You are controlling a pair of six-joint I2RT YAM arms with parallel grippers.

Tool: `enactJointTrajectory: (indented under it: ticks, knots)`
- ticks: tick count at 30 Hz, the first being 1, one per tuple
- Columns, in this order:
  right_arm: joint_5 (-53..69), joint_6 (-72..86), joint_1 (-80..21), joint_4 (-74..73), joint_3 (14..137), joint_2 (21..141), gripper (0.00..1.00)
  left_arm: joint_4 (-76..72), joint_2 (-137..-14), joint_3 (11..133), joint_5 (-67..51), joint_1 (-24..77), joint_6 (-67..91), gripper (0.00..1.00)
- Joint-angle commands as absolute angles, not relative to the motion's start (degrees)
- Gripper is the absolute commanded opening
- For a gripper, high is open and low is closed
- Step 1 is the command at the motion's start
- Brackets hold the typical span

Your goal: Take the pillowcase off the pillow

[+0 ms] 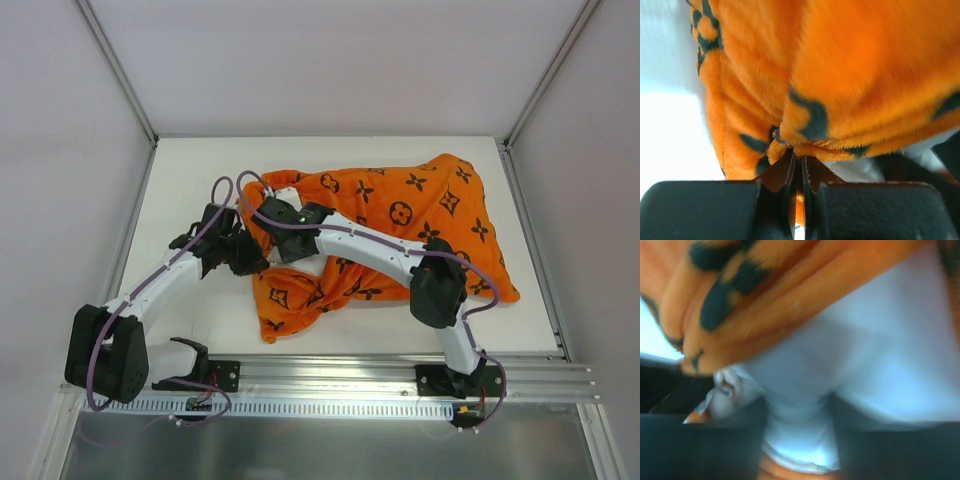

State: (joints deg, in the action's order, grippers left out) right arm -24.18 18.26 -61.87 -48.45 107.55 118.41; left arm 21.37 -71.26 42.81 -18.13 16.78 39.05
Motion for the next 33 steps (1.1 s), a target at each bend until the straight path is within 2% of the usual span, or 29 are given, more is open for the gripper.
enactJointTrajectory:
  ticks: [1,2,3,8,15,20,24,33]
  knots:
    - [-21.01,21.36,-58.54,-50.81,108.28,120.59,0.24,25.49,-67.68,38.68,-19.07,16.17,38.67,0.00]
    - [-21.35,21.44,-58.36,-50.71,108.28,120.06,0.08,25.49,-67.07,38.24,-19.25,16.17,38.76,0.00]
    - [-21.53,21.45,-58.19,-50.63,108.37,119.62,0.01,25.40,-66.10,37.54,-19.42,16.17,38.85,0.00]
    - [-23.03,22.41,-55.46,-50.28,108.28,112.86,0.01,25.49,-64.87,36.74,-20.39,16.17,38.32,0.00]
    - [-9.69,28.91,-44.75,-37.28,99.24,98.27,0.01,25.31,-67.05,38.14,-19.87,16.17,38.05,0.00]
    - [-10.02,29.27,-42.81,-36.21,99.15,94.23,0.01,25.14,-69.34,40.51,-19.95,16.00,37.62,0.00]
    - [-8.44,30.85,-42.10,-31.58,93.97,88.87,0.01,25.05,-70.57,41.39,-19.51,16.08,36.65,0.00]
    - [-11.42,31.20,-37.27,-29.00,88.60,74.82,0.01,24.08,-81.73,43.41,-15.47,16.08,35.42,0.00]
